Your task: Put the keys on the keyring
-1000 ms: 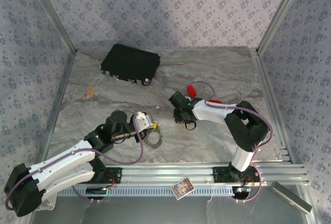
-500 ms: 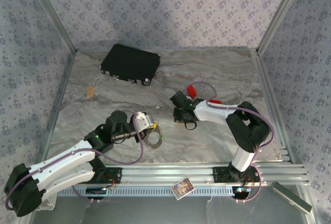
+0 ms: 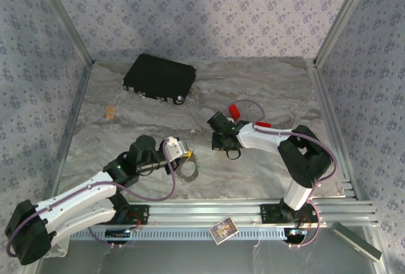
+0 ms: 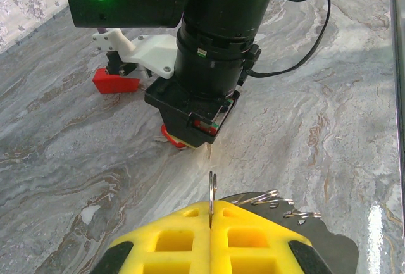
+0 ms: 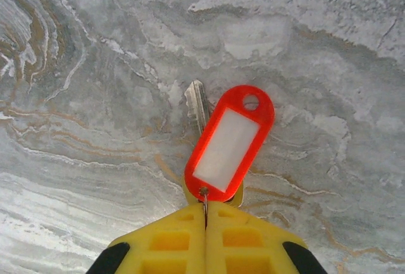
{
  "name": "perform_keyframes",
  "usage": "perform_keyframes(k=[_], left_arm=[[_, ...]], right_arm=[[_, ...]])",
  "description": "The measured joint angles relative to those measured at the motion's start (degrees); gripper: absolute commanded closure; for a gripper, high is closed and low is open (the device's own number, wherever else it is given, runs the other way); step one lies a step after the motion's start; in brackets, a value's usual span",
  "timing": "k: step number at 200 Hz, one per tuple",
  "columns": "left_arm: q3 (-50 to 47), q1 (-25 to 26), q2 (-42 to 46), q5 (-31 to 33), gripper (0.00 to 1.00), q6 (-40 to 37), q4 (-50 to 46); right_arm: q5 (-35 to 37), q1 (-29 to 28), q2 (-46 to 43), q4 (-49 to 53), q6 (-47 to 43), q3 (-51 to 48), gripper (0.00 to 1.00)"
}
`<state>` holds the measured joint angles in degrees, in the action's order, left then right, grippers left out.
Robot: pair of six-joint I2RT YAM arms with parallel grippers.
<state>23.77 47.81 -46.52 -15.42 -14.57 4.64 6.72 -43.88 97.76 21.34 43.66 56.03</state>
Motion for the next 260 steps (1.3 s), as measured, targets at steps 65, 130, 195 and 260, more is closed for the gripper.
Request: perform_keyframes(k=[65, 130, 195, 260], left_arm=[[0.0, 0.0, 0.0, 0.0, 1.0, 0.0, 0.0], [0.0, 0.0, 0.0, 0.0, 1.0, 0.0, 0.0], [0.0, 0.0, 0.0, 0.0, 1.0, 0.0, 0.0], [0.0, 0.0, 0.0, 0.0, 1.0, 0.0, 0.0]], right_arm=[[0.7, -0.6, 1.4, 2.1, -1.2, 1.6, 0.86], [1.9, -0.9, 1.6, 3.5, -1.5, 2.6, 1.0], [3.2, -1.3, 1.0, 4.1, -3.1, 2.7, 1.0], [7.5, -3.1, -12.8, -1.0, -10.1, -3.6, 1.0]])
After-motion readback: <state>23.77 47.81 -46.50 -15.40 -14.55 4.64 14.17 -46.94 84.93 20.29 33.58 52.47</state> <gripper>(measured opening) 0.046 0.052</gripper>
